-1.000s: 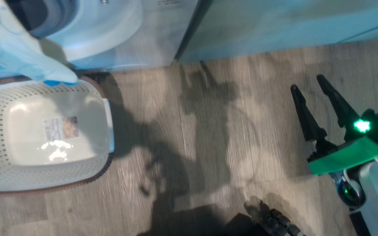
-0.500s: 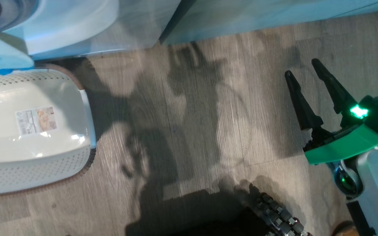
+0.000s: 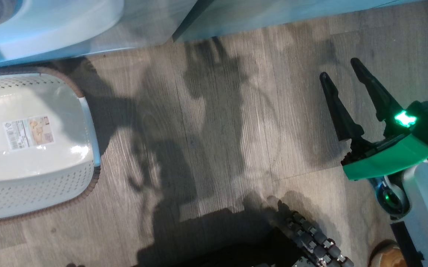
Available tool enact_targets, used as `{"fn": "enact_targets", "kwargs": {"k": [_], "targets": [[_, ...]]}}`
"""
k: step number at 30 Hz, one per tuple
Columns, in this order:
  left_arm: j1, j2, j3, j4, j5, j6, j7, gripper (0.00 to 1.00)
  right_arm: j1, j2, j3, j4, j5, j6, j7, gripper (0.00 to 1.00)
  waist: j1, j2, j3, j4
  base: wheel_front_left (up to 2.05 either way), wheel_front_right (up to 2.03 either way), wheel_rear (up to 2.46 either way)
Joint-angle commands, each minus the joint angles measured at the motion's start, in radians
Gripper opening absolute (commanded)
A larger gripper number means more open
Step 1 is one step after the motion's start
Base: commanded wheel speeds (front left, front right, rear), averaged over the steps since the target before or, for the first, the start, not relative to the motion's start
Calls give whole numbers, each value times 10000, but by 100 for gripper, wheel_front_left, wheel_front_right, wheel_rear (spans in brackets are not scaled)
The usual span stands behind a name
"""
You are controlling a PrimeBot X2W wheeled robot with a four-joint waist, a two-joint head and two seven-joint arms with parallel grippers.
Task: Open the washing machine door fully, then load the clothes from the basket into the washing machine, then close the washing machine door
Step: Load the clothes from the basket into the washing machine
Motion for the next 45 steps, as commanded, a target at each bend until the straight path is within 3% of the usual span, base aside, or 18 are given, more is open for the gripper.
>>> {"fn": "enact_targets", "kwargs": {"k": [1, 8, 9, 10, 12, 13, 14, 22, 29, 37, 45], "targets": [[146, 262, 243, -668, -9, -13, -48, 0, 124, -44, 63, -248, 74, 2, -65, 100, 0, 0, 7, 26, 0, 0, 0], [726, 84, 39, -670, -394, -13, -48, 0, 121, -48, 5, -238, 50, 2, -65, 100, 0, 0, -54, 138, 0, 0, 0], [863, 95, -150, -519, -428, -13, -48, 7, 130, -48, 1, -231, 45, 2, -65, 100, 0, 0, -86, 157, 0, 0, 0], [971, 123, -316, -362, -443, -13, -48, 25, 141, -49, 0, -224, 42, 2, -65, 100, 0, 0, -116, 173, 0, 0, 0], [1133, 95, -605, 93, -645, -13, -48, 45, 171, -54, -10, -201, 38, 2, -65, 100, 0, 0, -210, 211, 0, 0, 0], [1180, 126, -820, 243, -664, -13, -48, 80, 189, -58, -20, -191, 37, 2, -65, 100, 0, 0, -256, 232, 0, 0, 0], [1230, 163, -1032, 361, -656, -13, -48, 100, 206, -62, -26, -182, 35, 2, -65, 100, 0, 0, -304, 251, 0, 0, 0], [2027, 9, -2520, 1628, -969, -13, -49, 100, 559, -116, -106, -62, 8, 2, -65, 100, 0, 0, -1161, 497, 0, 0, 0], [3202, -236, -2899, 1722, -1124, -13, -49, 100, 1079, -182, -280, 34, -10, 2, -65, 100, 0, 0, -2146, 762, 0, 0, 0], [5165, -535, -2491, 1146, -1009, -10, -49, 100, 1702, -244, -417, 108, -25, 2, -65, 100, 0, 0, -3307, 986, 0, 0, 0], [7815, -1211, -1539, -368, -503, 225, -49, 100, 2278, -292, -496, 196, -23, 2, -65, 100, 0, 0, -4297, 1230, 0, 0, 0]]}}
